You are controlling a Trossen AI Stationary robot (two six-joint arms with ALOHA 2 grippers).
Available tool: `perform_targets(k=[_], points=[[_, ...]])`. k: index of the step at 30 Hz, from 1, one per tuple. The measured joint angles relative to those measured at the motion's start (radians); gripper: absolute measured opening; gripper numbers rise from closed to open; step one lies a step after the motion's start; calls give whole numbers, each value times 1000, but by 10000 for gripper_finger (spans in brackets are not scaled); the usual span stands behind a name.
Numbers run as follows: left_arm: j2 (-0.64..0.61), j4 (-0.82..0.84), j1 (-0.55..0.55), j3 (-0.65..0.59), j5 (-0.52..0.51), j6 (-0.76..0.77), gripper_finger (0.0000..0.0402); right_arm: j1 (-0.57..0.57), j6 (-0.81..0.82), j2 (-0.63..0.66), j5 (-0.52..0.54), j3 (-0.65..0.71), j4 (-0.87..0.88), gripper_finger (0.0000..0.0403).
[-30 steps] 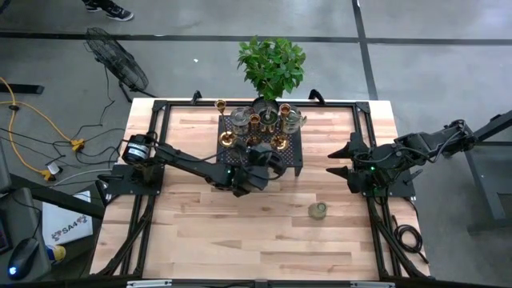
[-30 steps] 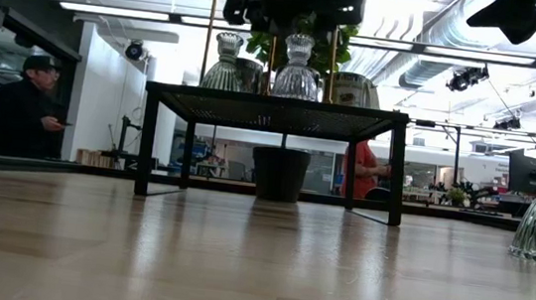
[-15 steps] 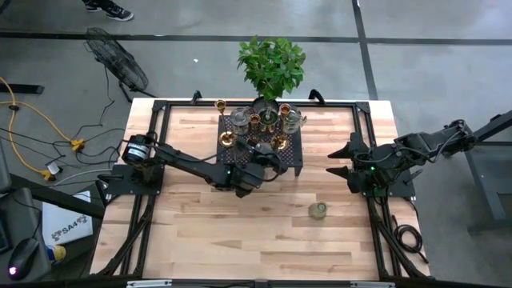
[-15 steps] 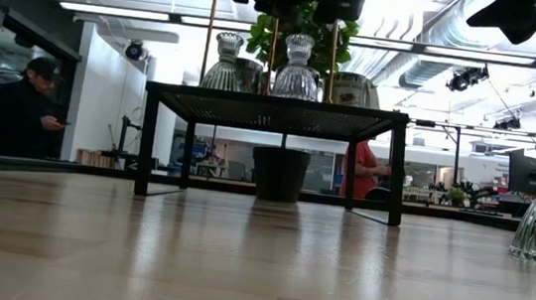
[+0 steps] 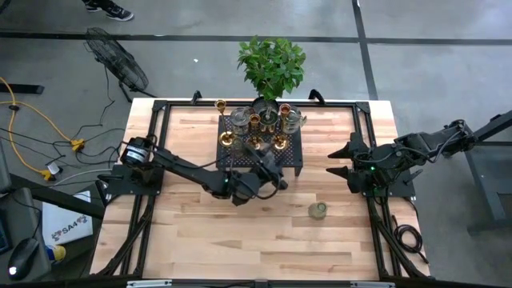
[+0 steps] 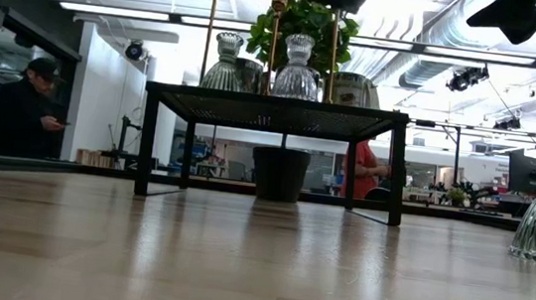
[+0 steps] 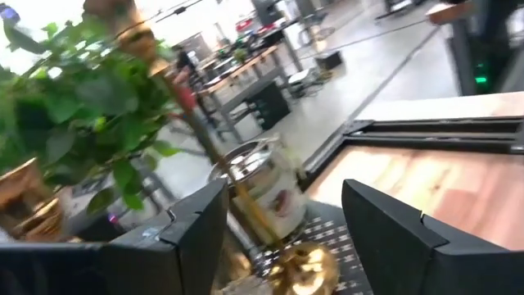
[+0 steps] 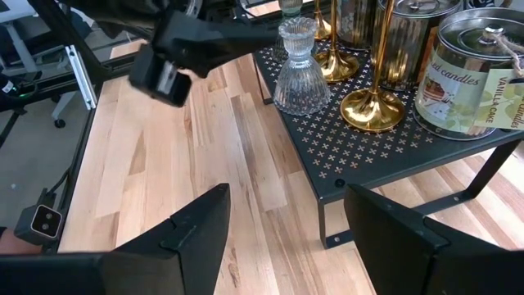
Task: Pick & Place candle stick holders
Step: Put the transparent candle holder on the shelf aligned with the green candle holder
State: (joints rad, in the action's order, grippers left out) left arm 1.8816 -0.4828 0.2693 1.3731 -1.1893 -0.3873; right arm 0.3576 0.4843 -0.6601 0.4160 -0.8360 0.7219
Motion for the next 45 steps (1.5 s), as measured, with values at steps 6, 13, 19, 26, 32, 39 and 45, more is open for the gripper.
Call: perform_targets(k=[6, 13, 19, 26, 32, 39, 45], points=[[0, 10, 8, 0, 168, -9, 183, 0, 0, 0, 0, 0, 0, 233], [0, 90, 9, 0, 402, 12, 76, 0, 0, 0, 0, 0, 0, 233], [0, 224, 9, -22, 471, 212, 5, 0, 0, 0, 0, 0, 0, 233], [0, 130, 30, -179, 419, 290, 2, 0, 0, 0, 0, 0, 0, 233], [0, -83, 35, -301, 366, 264, 1, 0, 0, 0, 0, 0, 0, 233], [0, -166, 32, -339, 234, 262, 0, 0, 0, 0, 0, 0, 0, 233], [0, -172, 32, -339, 208, 262, 0, 0, 0, 0, 0, 0, 0, 233]])
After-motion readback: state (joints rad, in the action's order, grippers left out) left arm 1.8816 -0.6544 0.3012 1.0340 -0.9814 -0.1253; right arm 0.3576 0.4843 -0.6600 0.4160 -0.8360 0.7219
